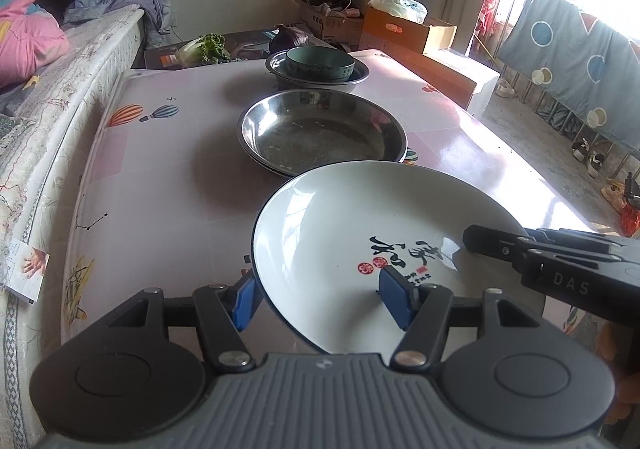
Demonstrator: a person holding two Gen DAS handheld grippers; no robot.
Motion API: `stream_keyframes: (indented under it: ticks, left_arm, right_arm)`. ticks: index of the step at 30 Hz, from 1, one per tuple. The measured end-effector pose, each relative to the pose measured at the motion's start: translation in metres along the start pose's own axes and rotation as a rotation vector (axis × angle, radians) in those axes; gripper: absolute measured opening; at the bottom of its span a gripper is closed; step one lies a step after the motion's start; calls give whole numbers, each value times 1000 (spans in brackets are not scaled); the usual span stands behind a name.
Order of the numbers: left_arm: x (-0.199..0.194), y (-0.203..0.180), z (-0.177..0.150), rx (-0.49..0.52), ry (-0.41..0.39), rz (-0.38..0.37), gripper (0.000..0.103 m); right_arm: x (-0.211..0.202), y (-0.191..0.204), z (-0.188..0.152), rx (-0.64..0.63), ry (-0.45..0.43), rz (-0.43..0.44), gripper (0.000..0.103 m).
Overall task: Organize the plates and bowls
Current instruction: 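Lower the white plate with both tools onto the stacked steel plates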
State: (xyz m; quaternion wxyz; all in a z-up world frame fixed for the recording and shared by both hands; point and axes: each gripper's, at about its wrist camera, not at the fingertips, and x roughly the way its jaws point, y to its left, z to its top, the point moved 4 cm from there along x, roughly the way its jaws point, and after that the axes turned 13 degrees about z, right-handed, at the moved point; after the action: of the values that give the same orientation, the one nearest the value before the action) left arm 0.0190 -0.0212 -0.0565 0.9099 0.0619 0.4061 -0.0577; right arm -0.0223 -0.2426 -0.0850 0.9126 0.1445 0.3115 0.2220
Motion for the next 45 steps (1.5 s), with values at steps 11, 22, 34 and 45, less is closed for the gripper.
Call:
stream_keyframes:
  ticks: [11, 22, 34, 45]
  left_arm:
    - [3, 0, 31, -6, -27, 1, 63]
    - [35, -4, 73, -3, -12, 3, 63]
    - [86, -2, 99, -10, 54, 18, 63]
    - [109, 2, 104, -23, 103, 14, 63]
  right_arm:
    - [7, -4, 31, -5, -22, 3, 23]
    - [39, -26, 71, 13, -16, -3, 23]
    - [95, -63, 93, 76, 53, 7, 23]
    - [124, -80, 98, 112, 92, 2, 23]
